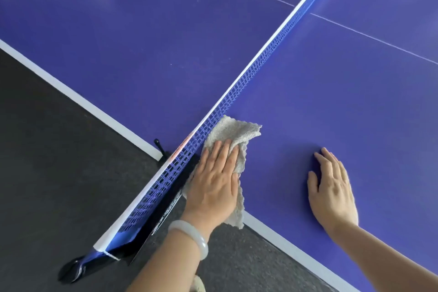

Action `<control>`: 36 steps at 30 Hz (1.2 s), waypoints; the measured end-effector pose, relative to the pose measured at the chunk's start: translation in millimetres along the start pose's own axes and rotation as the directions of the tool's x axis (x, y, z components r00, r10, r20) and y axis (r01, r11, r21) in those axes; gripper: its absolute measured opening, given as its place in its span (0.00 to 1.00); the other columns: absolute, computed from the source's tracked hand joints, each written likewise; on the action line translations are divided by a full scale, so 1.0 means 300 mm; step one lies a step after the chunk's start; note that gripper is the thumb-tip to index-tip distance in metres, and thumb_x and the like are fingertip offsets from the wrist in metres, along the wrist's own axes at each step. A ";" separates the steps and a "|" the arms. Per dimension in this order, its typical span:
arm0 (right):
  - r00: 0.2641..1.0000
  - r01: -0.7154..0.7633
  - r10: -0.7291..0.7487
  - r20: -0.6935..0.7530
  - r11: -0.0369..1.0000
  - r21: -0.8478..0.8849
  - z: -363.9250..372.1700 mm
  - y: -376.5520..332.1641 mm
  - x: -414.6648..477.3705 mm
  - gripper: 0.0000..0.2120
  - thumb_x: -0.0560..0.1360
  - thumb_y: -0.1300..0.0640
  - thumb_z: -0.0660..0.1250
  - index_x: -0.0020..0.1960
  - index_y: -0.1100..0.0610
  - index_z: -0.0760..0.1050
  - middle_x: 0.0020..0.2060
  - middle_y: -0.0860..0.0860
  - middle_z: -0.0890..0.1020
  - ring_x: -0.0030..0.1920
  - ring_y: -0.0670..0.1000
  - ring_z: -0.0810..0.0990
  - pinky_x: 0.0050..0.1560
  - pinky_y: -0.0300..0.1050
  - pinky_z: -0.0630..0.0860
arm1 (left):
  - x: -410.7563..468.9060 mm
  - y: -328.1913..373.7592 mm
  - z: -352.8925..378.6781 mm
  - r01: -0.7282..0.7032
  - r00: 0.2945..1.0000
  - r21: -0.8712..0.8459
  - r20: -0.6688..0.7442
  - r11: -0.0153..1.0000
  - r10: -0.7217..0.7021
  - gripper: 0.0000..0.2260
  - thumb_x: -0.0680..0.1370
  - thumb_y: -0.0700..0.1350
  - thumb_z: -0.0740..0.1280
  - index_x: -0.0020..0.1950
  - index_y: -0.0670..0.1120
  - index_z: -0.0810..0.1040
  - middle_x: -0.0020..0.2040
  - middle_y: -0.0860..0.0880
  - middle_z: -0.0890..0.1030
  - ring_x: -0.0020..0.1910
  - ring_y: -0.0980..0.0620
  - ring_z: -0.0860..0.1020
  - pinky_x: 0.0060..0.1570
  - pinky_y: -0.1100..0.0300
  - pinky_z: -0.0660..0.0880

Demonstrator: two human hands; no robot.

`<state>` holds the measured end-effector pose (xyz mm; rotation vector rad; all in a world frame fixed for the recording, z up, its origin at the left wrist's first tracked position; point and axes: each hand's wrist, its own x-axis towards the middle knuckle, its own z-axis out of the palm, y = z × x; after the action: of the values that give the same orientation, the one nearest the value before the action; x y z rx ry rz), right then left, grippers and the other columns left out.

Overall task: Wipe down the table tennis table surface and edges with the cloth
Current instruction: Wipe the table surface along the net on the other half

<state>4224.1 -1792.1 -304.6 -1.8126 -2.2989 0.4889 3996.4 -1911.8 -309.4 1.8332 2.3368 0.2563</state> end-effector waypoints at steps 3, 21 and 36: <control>1.000 0.006 -0.006 0.005 1.000 -0.011 0.001 0.001 0.000 0.24 0.81 0.56 0.57 0.77 0.55 0.62 0.78 0.46 0.59 0.79 0.52 0.53 0.78 0.51 0.54 | 0.036 -0.040 -0.019 -0.062 0.998 0.008 0.032 0.998 0.062 0.26 0.83 0.50 0.41 0.81 0.45 0.44 0.81 0.46 0.45 0.80 0.49 0.40 0.78 0.48 0.45; 0.999 0.002 0.000 0.036 0.998 -0.057 0.004 -0.011 0.000 0.24 0.82 0.55 0.56 0.77 0.56 0.61 0.79 0.48 0.58 0.79 0.53 0.51 0.79 0.50 0.50 | 0.287 0.012 -0.024 0.073 0.997 -0.029 0.009 0.997 -0.073 0.26 0.84 0.49 0.42 0.81 0.45 0.42 0.81 0.46 0.43 0.80 0.50 0.41 0.78 0.51 0.44; 0.997 0.042 -0.036 0.067 0.995 -0.092 0.000 -0.017 -0.003 0.25 0.82 0.55 0.56 0.78 0.58 0.60 0.79 0.51 0.56 0.80 0.53 0.50 0.79 0.47 0.45 | 0.215 0.255 0.036 0.018 0.999 -0.006 0.028 1.000 -0.018 0.27 0.83 0.49 0.46 0.81 0.43 0.45 0.81 0.45 0.46 0.80 0.45 0.43 0.78 0.45 0.45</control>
<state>4219.6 -1793.9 -302.6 -1.8149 -2.4341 0.4482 4055.9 -1830.8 -303.6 1.8004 2.3303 0.2344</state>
